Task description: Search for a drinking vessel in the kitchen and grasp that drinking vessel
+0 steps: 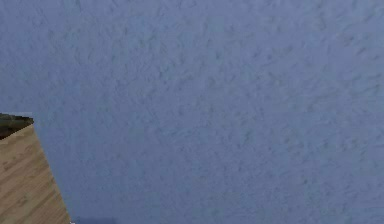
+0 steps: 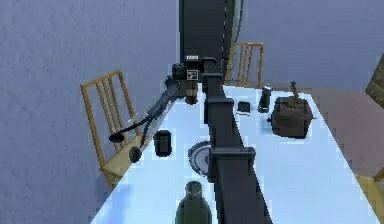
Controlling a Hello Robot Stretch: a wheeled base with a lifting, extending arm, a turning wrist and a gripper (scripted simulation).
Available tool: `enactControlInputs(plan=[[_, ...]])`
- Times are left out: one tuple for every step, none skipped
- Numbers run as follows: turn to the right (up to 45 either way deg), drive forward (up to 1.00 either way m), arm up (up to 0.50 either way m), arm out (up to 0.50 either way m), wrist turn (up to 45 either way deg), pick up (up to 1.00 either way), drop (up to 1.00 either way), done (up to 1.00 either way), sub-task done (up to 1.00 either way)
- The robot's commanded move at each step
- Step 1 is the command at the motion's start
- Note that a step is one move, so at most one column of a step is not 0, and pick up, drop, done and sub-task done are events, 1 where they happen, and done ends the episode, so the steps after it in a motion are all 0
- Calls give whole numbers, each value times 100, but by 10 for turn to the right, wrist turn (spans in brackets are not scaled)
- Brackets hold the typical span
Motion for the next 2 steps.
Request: enactControlInputs(plan=[[0, 0, 0, 0, 450, 0, 0, 0, 0], [0, 0, 0, 0, 450, 0, 0, 0, 0]])
